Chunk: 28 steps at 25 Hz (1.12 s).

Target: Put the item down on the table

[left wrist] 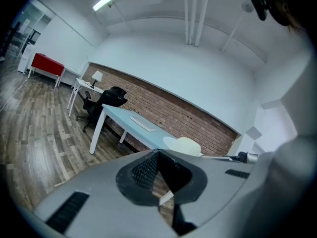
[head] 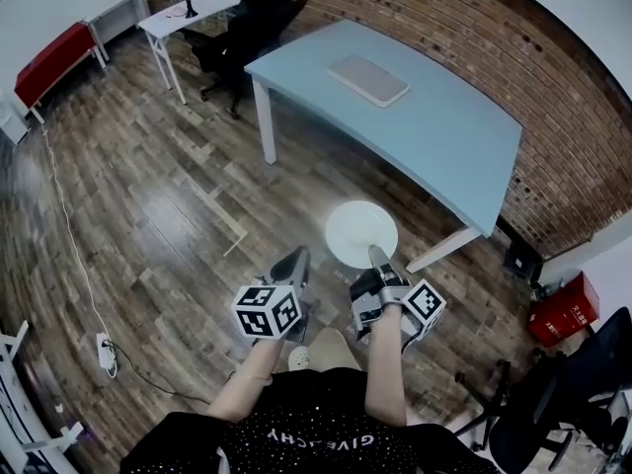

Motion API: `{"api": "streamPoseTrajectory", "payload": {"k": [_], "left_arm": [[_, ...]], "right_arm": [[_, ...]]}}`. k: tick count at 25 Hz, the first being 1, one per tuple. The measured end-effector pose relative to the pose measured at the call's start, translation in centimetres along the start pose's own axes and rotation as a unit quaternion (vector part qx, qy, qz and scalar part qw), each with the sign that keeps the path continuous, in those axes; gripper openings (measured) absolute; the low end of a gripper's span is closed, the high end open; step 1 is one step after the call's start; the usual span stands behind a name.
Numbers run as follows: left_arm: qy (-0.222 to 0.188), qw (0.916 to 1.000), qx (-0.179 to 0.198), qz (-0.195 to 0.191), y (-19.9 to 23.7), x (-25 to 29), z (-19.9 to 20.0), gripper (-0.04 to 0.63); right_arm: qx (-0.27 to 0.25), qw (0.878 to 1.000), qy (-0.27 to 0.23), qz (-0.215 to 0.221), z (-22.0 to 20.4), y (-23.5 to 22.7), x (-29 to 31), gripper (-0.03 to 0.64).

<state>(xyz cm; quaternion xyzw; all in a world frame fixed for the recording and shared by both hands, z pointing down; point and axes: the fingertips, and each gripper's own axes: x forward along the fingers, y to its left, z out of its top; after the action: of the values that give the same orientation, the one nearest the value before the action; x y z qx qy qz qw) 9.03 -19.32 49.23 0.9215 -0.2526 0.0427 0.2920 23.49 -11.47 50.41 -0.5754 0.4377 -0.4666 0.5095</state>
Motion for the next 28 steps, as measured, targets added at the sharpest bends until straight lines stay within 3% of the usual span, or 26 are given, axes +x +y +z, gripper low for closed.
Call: {"api": "streamPoseTrajectory", "payload": {"k": [10, 19, 28], "left_arm": [[-0.029, 0.9992, -0.009, 0.026, 5.7, 7.4, 5.5, 0.011], [-0.037, 0.9981, -0.033, 0.036, 10.9, 20.3, 12.2, 0.011], [-0.031, 0.9989, -0.031, 0.019, 11.8, 31.4, 16.1, 0.011]], "right_arm": [[-0.005, 0.999, 0.054, 0.006, 0.8, 0.6, 12.7, 0.031], [-0.023, 0.998, 0.064, 0.002, 6.8, 2.3, 26.3, 0.031], [-0.020, 0.997, 0.072, 0.008, 12.6, 3.5, 36.0, 0.031]]}}
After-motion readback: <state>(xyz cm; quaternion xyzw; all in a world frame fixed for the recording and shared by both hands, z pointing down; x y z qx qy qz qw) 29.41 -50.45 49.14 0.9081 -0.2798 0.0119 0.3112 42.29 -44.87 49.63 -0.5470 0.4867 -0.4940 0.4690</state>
